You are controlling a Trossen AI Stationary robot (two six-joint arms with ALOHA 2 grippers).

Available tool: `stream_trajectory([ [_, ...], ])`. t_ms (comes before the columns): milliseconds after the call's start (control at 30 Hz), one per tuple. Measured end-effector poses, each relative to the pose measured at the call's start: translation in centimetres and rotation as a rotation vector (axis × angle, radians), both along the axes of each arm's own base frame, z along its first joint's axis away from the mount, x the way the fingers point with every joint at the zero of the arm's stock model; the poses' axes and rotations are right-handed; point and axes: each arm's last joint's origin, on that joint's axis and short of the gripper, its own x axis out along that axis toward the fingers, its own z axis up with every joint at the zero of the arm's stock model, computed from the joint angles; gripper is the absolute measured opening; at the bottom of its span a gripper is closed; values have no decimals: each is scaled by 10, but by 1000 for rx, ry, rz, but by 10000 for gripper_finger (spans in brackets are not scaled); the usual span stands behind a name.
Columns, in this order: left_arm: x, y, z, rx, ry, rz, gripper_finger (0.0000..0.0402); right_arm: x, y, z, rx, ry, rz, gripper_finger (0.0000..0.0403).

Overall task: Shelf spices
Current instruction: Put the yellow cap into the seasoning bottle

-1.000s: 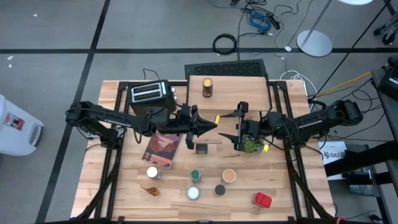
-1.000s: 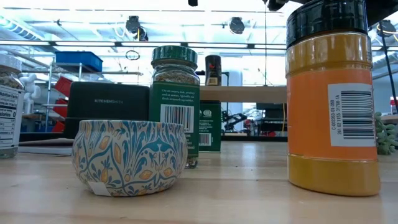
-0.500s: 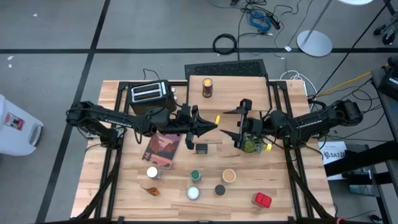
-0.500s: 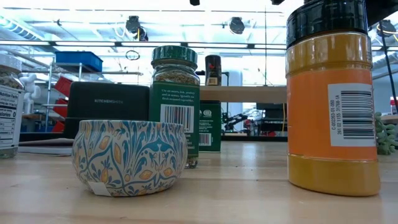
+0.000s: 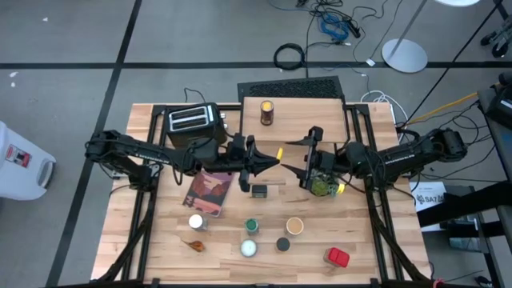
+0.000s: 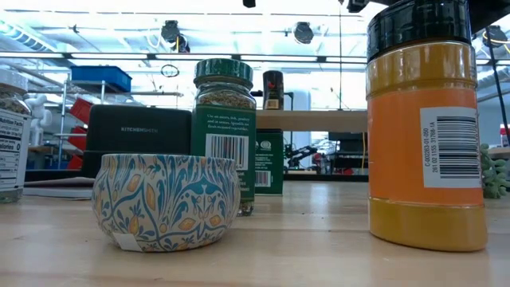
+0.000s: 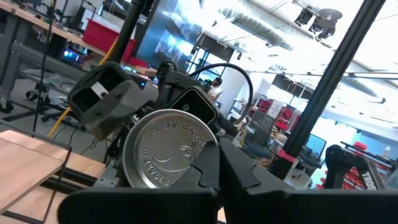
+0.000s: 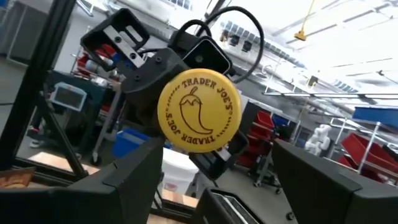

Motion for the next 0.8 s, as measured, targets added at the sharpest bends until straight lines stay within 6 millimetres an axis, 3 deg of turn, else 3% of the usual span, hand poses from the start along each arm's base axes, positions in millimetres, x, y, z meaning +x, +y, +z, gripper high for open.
stream_trajectory([
  [333, 5, 0, -8, -19, 28, 21, 0, 9, 3, 7, -12, 19, 75, 290],
  [800, 7, 1, -10, -20, 22, 29, 0, 17, 3, 10, 15, 73, 32, 290],
])
